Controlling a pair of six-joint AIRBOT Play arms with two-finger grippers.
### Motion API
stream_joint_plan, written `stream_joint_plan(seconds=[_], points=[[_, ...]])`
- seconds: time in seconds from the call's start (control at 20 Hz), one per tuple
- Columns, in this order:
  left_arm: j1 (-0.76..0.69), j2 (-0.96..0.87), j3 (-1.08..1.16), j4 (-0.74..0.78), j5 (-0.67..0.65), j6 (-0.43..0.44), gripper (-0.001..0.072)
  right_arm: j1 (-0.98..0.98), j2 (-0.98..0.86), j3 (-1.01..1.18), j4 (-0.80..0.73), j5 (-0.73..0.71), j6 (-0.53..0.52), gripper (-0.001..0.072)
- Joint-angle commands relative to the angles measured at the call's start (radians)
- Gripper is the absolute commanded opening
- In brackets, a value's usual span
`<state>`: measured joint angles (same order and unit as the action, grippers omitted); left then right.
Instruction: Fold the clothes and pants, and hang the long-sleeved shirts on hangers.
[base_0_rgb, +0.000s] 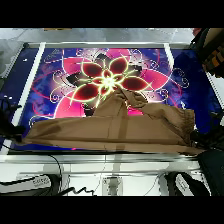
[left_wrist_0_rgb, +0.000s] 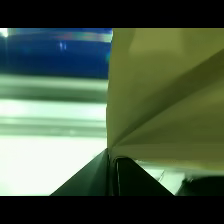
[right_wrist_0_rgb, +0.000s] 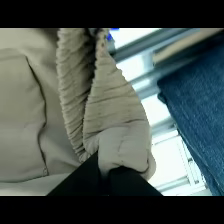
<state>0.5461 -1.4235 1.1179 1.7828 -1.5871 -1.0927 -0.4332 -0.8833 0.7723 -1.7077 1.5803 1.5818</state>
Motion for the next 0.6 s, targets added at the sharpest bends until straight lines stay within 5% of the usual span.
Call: stream_joint_plan(seconds=[0.0, 0.05, 0.1, 0.15, 0.2, 0.25, 0.4, 0.55], points=[[0.022, -0.004, -0.080, 0.050, -0.002, 0.000, 0.0017, 0.001, 0.001, -0.014, -0.005, 0.024, -0.025, 0.0020], [0.023, -0.004, -0.088, 0.049, 0.002, 0.000, 0.0019, 0.001, 0.001, -0.014, -0.002, 0.024, -0.029, 0.0038], [0.023, -0.004, -0.089, 0.050, 0.007, 0.000, 0.0082, 0.001, 0.001, -0.014, -0.002, 0.023, -0.031, 0.0213], [0.023, -0.004, -0.089, 0.050, 0.020, 0.000, 0.0288, 0.001, 0.001, -0.014, -0.002, 0.024, -0.032, 0.0454], [0.023, -0.004, -0.089, 0.050, 0.041, 0.000, 0.0521, 0.001, 0.001, -0.014, -0.002, 0.023, -0.032, 0.0615], [0.023, -0.004, -0.089, 0.050, 0.065, 0.000, 0.0594, 0.001, 0.001, -0.014, -0.002, 0.021, -0.032, 0.0632], [0.001, -0.003, -0.075, 0.049, 0.152, -0.017, 0.0593, 0.002, 0.001, -0.007, 0.000, -0.041, -0.059, 0.0631], [-0.068, -0.003, 0.013, 0.035, 0.226, -0.143, 0.0592, 0.002, 0.001, 0.039, 0.003, -0.212, -0.058, 0.0630]])
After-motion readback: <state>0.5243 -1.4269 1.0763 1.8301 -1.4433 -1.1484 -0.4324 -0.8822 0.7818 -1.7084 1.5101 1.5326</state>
